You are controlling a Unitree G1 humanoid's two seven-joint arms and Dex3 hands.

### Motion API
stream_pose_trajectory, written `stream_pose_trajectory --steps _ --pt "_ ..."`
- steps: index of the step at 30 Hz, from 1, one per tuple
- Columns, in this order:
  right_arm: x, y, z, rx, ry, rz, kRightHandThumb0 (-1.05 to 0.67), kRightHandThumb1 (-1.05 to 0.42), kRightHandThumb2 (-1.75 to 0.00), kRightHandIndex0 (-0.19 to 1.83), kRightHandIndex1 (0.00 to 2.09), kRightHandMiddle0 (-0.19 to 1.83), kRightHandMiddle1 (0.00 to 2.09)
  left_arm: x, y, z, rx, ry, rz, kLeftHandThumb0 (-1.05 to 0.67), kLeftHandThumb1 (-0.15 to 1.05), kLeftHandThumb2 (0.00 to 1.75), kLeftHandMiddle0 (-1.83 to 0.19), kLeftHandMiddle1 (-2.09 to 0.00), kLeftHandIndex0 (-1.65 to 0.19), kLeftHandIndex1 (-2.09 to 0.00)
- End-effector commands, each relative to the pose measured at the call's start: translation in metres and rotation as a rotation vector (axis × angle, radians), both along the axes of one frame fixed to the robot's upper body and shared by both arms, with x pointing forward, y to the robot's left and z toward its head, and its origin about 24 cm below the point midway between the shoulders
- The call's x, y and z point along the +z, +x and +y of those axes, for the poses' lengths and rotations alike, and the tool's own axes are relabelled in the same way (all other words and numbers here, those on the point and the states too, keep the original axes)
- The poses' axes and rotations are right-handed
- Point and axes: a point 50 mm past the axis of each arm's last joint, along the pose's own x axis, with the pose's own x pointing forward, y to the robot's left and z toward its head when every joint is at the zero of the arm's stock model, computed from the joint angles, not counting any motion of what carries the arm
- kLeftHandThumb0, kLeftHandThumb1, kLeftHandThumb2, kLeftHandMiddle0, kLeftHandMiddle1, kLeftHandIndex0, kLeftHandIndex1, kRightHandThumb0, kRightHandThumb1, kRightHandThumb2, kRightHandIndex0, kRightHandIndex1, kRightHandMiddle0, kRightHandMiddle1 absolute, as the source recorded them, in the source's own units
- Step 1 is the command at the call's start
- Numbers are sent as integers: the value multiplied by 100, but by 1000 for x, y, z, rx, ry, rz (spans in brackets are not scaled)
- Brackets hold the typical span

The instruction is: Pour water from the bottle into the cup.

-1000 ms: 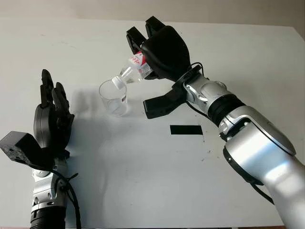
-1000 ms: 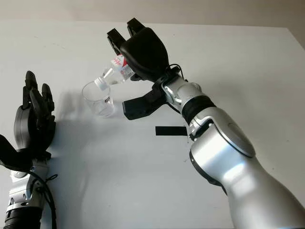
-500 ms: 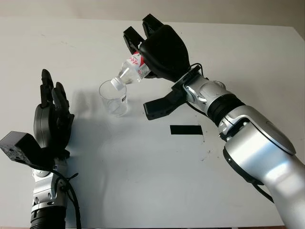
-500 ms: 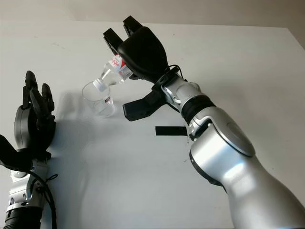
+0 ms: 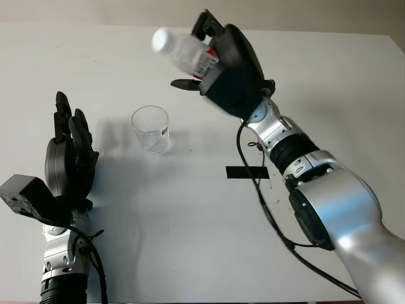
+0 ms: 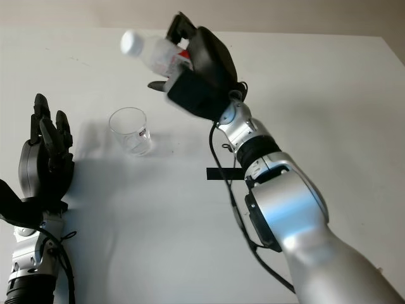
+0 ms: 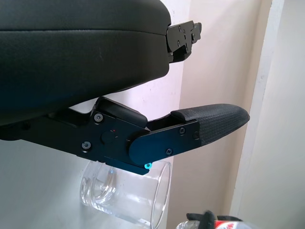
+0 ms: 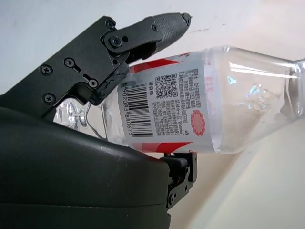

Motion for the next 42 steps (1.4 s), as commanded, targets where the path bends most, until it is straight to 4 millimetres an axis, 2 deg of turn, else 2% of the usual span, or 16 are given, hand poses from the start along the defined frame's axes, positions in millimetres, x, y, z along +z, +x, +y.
stream_pose_trajectory --steps 1,4,10,15,18,19,20,22,31,39,42 --pt "0 0 -9 13 77 30 -14 -92 -44 133 209 138 209 -8 -4 2 5 -9 26 -80 105 68 19 -3 19 0" --pt "-7 2 -21 49 209 135 -12 -100 -38 136 209 139 209 -8 -4 2 7 -4 28 -80 105 68 19 -2 19 0" --pt "-21 -3 -48 117 398 316 -8 -105 -36 161 209 139 209 -7 -5 3 10 -2 27 -81 105 68 19 -3 19 0" --pt "-27 -18 -63 158 446 383 -9 -105 -36 172 209 140 209 -6 -5 2 11 -2 27 -81 105 69 19 -3 19 0" --pt "-34 -34 -69 179 422 386 -11 -105 -39 171 209 138 209 -6 -4 2 9 -10 26 -80 105 69 19 -3 19 0" --pt "-37 -40 -70 184 403 381 -12 -105 -38 163 209 132 209 -6 -4 3 8 -10 27 -79 105 69 19 -3 19 0" --pt "-39 -44 -71 187 390 379 -13 -105 -37 153 209 123 209 -7 -4 3 7 -10 28 -79 105 69 19 -4 19 0" --pt "-44 -52 -71 192 366 375 -14 -105 -36 148 209 117 209 -7 -5 4 3 -9 25 -79 105 69 19 -3 19 0" --pt "-56 -81 -69 236 290 337 -19 -105 -36 136 209 107 209 -6 -6 8 4 -8 21 -78 105 72 19 -4 19 0" --pt "-72 -99 -58 300 301 343 -18 -105 -38 144 209 111 209 -5 -6 12 4 -1 12 -78 105 72 19 -3 19 0" --pt "-77 -102 -56 314 358 377 -18 -105 -40 161 209 125 209 -4 -7 14 10 -7 10 -78 105 71 18 -4 19 0"
